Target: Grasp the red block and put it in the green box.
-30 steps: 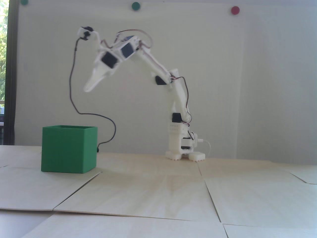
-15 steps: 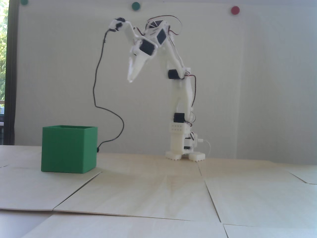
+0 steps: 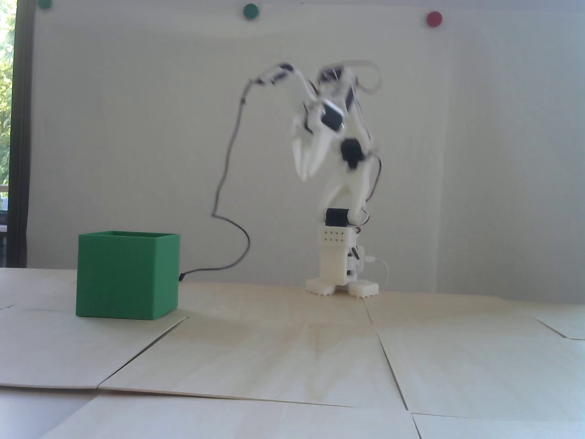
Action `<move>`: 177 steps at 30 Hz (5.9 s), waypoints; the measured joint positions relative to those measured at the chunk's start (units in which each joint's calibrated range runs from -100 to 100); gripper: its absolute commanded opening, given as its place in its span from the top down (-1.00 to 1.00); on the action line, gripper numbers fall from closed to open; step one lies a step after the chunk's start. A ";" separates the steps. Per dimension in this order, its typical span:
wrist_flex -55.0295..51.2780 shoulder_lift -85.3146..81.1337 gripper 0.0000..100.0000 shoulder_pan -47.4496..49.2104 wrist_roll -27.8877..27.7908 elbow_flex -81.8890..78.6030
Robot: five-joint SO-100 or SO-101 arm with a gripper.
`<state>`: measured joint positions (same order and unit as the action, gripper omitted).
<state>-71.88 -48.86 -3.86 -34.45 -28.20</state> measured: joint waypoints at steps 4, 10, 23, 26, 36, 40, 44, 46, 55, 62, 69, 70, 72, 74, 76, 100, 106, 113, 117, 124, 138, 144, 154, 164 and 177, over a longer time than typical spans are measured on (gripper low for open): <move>13.14 -19.93 0.95 4.74 0.00 -27.84; 18.47 -43.01 0.95 12.61 -1.90 -52.46; 16.72 -49.15 0.95 14.14 -14.38 -69.11; 13.81 -49.15 0.95 14.06 -17.42 -69.11; -3.08 -49.15 0.94 14.67 -22.60 -69.11; -3.16 -49.15 0.94 14.60 -22.71 -69.11; -3.16 -49.15 0.94 14.60 -22.71 -69.11; -3.16 -49.15 0.94 14.60 -22.71 -69.11; -3.16 -49.15 0.94 14.60 -22.71 -69.11; -3.16 -49.15 0.94 13.30 -22.71 -69.11; -3.16 -49.15 0.94 4.36 -22.91 -69.11; -3.16 -49.15 0.94 2.75 -22.91 -69.11; -3.16 -49.15 0.94 0.61 -22.91 -69.11; -3.16 -49.15 0.94 0.00 -22.91 -69.11; -3.16 -49.15 0.94 -0.15 -22.91 -69.11; -3.16 -49.15 0.94 -0.23 -22.91 -69.11; -3.16 -49.15 0.94 -0.23 -22.91 -69.11; -3.16 -49.15 0.94 -0.23 -22.91 -69.11; -3.16 -49.15 0.94 -0.23 -22.91 -69.11; -3.16 -49.15 0.94 -0.23 -22.91 -69.11; -3.16 -49.15 0.94 -0.23 -22.91 -69.11; -3.16 -49.15 0.94 -0.23 -22.91 -69.11; -3.16 -49.15 0.94 -0.23 -22.91 -69.11; -3.16 -49.15 0.94 -0.23 -22.91 -69.11; -3.16 -49.15 0.94 -0.23 -22.91 -69.11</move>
<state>-75.04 -98.01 -4.09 -57.36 -97.31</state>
